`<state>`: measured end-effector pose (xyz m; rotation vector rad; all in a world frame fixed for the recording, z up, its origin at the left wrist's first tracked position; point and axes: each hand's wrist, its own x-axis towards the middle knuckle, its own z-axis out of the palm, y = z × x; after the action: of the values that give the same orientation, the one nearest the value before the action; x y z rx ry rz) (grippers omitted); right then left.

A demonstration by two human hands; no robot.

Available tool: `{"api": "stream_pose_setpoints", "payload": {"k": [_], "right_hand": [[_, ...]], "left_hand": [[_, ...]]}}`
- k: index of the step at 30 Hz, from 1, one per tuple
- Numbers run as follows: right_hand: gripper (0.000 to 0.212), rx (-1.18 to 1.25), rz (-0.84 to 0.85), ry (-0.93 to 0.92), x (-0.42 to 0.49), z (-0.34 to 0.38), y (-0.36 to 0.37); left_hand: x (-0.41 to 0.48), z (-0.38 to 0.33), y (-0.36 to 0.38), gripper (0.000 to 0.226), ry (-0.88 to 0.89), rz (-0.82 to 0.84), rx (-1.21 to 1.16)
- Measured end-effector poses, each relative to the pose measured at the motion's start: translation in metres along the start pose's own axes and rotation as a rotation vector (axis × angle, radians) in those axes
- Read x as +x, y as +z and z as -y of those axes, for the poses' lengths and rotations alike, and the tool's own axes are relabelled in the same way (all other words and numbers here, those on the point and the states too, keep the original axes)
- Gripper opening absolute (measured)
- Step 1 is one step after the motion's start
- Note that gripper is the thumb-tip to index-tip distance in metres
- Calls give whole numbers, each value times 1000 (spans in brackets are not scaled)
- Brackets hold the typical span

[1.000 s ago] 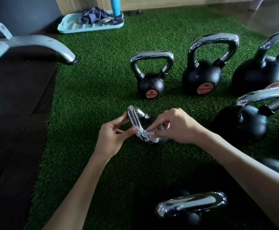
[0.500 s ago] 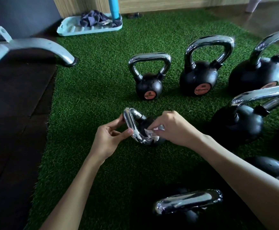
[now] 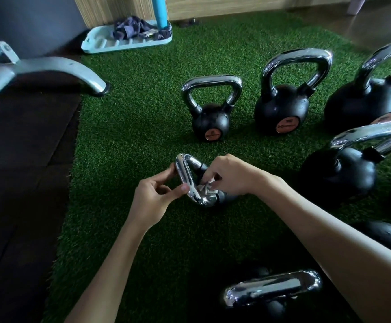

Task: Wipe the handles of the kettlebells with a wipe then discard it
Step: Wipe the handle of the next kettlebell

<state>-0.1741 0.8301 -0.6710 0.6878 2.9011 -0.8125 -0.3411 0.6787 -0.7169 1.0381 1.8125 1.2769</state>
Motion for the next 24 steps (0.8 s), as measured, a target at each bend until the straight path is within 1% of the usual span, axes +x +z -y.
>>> {"api": "stream_pose_setpoints", "payload": {"k": [2, 4, 6, 8, 10, 12, 14, 15, 17, 20, 22, 24], "right_hand": [[19, 185, 43, 16, 2, 0, -1], [21, 312, 81, 58, 3, -2, -2], [18, 459, 77, 125, 0, -6, -4], [23, 558, 84, 163, -3, -10, -5], [25, 536, 130, 164, -3, -11, -6], [22, 482, 182, 166, 1, -6, -6], [16, 484, 209, 174, 4, -1, -4], [17, 507, 212, 187, 5, 0, -1], [18, 573, 170, 243, 7, 2, 4], [17, 682, -17, 356, 16, 5, 12], [16, 723, -116, 390, 18, 9, 15], [20, 696, -110, 376, 14, 12, 14]], "left_hand": [[0, -3, -1, 87, 8, 0, 31], [0, -4, -2, 89, 20, -9, 70], [1, -2, -3, 87, 20, -21, 107], [2, 0, -5, 87, 24, -22, 129], [-1, -2, -6, 86, 33, -13, 136], [-5, -7, -6, 82, 56, -2, 131], [-7, -10, -5, 78, 77, 5, 135], [-9, -10, -5, 76, 82, 6, 145], [-11, -11, -5, 76, 85, 6, 166], [-10, -11, -5, 77, 81, 3, 156], [-10, -11, -6, 79, 73, 8, 143], [-8, -11, -8, 82, 66, 11, 155]]}}
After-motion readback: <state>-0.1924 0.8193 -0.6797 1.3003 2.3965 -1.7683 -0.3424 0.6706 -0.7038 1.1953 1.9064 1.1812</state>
